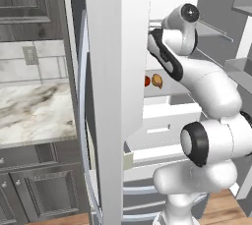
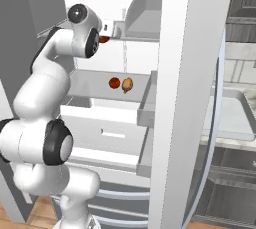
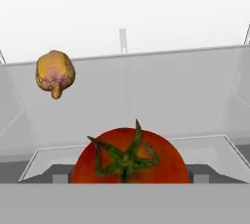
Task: Place one tomato and one chicken drumstick in each tupperware on the nearby counter, to pack two identical lunches.
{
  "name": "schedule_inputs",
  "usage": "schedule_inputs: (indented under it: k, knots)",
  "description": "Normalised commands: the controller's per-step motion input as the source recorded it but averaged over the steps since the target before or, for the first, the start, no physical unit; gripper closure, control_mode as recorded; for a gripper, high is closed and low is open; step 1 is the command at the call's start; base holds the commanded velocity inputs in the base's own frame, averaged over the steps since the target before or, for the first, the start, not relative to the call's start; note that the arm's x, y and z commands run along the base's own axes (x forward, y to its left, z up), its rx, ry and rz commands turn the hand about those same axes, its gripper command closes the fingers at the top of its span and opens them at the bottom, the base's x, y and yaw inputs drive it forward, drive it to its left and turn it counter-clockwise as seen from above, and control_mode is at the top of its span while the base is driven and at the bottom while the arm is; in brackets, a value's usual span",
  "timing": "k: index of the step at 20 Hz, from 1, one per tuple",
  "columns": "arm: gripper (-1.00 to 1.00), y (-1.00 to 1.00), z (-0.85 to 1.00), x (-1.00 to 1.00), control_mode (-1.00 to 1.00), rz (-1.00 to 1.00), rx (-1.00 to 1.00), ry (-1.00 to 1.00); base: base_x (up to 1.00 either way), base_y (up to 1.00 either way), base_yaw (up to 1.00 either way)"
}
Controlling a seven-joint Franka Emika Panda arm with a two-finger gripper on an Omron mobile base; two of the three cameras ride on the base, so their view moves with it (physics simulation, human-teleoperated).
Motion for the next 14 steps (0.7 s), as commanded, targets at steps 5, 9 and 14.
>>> schedule_inputs:
  k: [5, 9, 14]
  knots:
    - [1.0, 0.0, -0.09, -0.44, -1.0, 0.05, 0.0, 0.0, 0.0, 0.0, 0.0]
    - [1.0, 0.0, -0.16, -0.33, 1.0, 0.05, 0.0, 0.0, -0.11, 0.0, 0.02]
    - [1.0, 0.0, 0.0, 0.0, 1.0, 0.0, 0.0, 0.0, -0.51, 0.0, 0.09]
